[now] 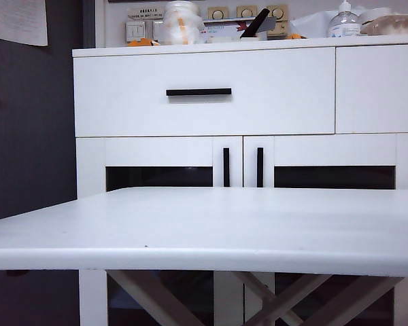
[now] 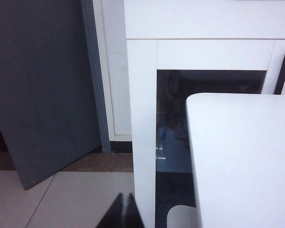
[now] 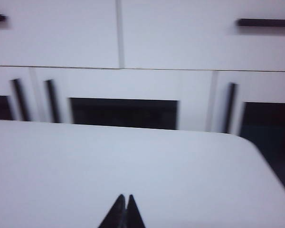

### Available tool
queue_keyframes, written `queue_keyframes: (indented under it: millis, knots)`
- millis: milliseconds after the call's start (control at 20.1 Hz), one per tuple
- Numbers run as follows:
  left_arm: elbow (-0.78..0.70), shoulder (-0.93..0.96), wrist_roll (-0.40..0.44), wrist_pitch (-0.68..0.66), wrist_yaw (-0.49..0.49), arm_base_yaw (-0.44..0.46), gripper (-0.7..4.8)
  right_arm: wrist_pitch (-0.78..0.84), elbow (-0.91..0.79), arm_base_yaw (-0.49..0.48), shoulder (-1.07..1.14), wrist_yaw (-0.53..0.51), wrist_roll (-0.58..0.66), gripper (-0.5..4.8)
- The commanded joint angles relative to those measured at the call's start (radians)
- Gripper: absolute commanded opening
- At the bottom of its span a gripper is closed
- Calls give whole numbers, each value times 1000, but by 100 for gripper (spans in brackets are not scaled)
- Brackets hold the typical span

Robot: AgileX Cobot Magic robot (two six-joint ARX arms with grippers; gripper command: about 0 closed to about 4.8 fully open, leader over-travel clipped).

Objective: Pick up a can of beer from the white table, open the left drawer, place the beer inside the drawer, and finally close the drawer.

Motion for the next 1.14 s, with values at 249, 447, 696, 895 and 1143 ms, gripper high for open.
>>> queue_keyframes:
  millis: [249, 447, 696, 895, 1143]
  knots:
    - [2, 0, 8, 5, 5, 1, -4, -36, -5, 2, -1, -20, 5, -5]
    - [2, 0, 8, 5, 5, 1, -4, -37, -5, -1, -1, -19, 4, -5]
    - [2, 0, 8, 5, 5, 1, -4, -37, -5, 0, -1, -20, 4, -5]
    - [2, 0, 8, 5, 5, 1, -4, -37, -5, 0, -1, -20, 4, -5]
    - [2, 0, 8, 5, 5, 1, -4, -37, -5, 0, -1, -20, 4, -5]
